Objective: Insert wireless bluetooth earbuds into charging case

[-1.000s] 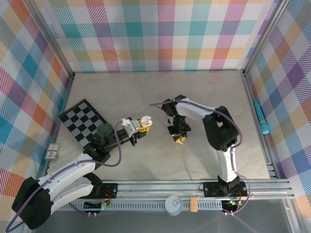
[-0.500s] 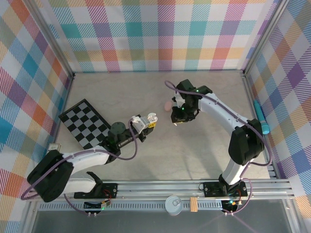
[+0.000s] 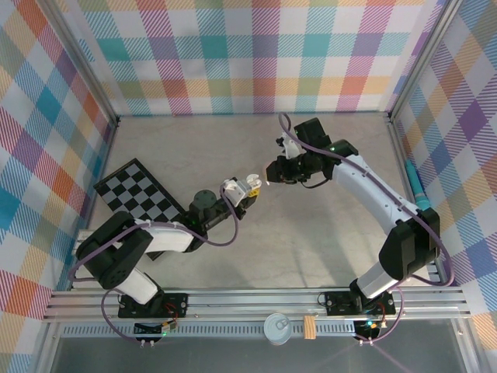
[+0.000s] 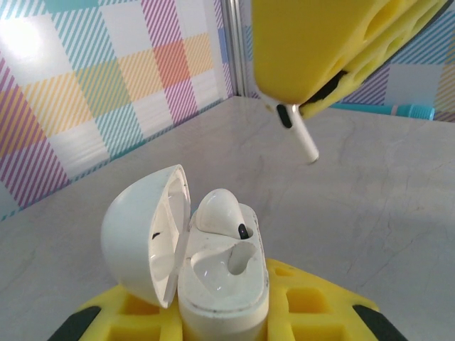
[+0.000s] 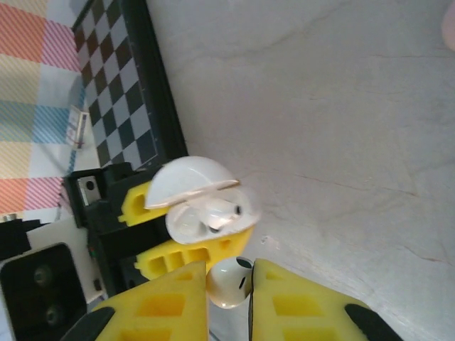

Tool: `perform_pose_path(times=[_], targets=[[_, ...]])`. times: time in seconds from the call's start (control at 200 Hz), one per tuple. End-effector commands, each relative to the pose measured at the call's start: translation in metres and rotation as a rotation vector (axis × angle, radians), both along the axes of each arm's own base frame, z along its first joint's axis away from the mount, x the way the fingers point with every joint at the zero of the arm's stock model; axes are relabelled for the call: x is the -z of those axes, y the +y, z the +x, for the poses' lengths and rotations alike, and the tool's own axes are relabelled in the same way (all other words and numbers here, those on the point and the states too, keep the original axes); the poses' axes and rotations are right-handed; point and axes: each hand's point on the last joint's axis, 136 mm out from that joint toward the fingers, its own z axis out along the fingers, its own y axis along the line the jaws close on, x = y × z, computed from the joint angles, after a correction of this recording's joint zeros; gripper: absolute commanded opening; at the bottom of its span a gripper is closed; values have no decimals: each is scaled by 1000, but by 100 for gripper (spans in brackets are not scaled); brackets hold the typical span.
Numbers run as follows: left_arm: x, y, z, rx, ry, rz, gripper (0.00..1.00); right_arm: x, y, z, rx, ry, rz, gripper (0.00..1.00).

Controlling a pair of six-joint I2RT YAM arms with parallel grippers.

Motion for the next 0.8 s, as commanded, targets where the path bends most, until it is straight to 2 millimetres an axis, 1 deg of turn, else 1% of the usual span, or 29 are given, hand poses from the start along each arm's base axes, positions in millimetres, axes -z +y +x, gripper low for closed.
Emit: perform_pose_path(times=[0.0, 0.17, 0.35, 0.565, 0.795], targets=[[-27, -14, 0, 24, -52, -79, 0, -13, 13, -1, -21, 6, 117, 18], [-27, -24, 2, 34, -38, -91, 0, -14, 18, 3, -23, 3, 152, 18], [-26, -27, 3, 29, -25, -103, 0, -13, 17, 3, -16, 3, 148, 18], [-35, -28, 0, 42, -34, -126, 0, -9, 12, 6, 14, -10, 132, 17], [-46, -25, -2, 37, -47, -146, 0, 0, 7, 7, 25, -11, 89, 18]])
